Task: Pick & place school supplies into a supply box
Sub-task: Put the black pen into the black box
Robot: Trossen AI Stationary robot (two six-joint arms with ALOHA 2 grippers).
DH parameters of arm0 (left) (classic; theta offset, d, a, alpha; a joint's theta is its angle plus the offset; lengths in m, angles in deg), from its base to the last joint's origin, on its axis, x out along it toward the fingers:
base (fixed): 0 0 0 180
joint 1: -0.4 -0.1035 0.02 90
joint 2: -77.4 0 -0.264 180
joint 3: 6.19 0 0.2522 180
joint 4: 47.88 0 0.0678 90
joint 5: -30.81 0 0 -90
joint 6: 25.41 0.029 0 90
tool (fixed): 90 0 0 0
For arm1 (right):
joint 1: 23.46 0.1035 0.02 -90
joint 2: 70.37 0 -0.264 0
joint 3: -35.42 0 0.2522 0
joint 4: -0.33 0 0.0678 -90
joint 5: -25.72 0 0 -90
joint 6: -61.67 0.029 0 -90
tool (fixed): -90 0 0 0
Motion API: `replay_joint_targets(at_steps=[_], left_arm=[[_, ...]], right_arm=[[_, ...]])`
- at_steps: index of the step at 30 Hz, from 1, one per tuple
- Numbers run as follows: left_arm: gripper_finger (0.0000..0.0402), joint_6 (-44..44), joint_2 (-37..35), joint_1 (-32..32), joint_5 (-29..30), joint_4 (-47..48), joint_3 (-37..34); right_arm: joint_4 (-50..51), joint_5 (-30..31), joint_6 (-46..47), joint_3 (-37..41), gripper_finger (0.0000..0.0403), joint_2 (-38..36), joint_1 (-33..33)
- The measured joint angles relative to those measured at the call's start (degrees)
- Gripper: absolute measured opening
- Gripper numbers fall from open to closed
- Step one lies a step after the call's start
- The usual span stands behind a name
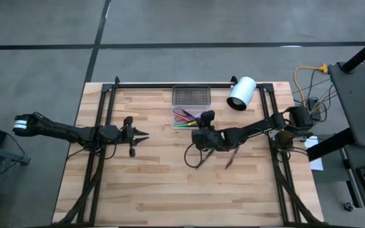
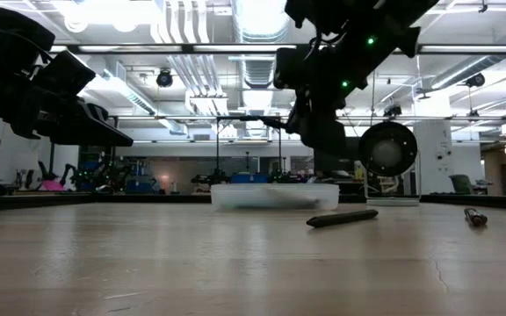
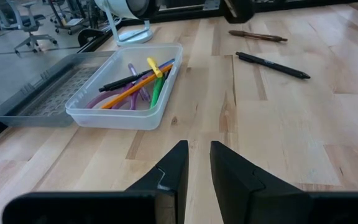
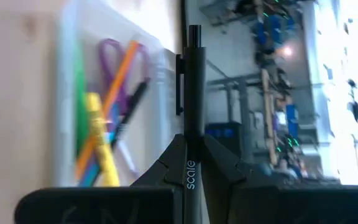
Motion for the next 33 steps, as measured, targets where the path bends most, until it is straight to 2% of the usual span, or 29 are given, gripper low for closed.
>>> replay_joint_targets(at_steps=[7, 13, 20, 27, 33], left_arm=[[0.0052, 0.0, 0.0, 0.0, 0.0, 0.0, 0.0], [0.0052, 0.0, 0.0, 0.0, 0.0, 0.0, 0.0], [0.0052, 0.0, 0.0, 0.0, 0.0, 0.0, 0.0], [0.0052, 0.0, 0.0, 0.0, 0.0, 0.0, 0.0], [0.0052, 0.0, 0.0, 0.0, 0.0, 0.0, 0.0]], right_arm=[[-6.1, 2.5, 0.7, 0.0, 0.0015, 1.0, -2.2], [-14.8, 5.7, -6.3, -0.8, 0.0015, 6.8, -3.3], [-14.6, 6.8, -3.1, -3.7, 0.0015, 10.8, -3.3], [-14.3, 6.7, -3.0, -3.4, 0.0016, 11.2, -4.3], [-14.3, 6.4, -1.6, -3.3, 0.0045, 11.2, -5.4]])
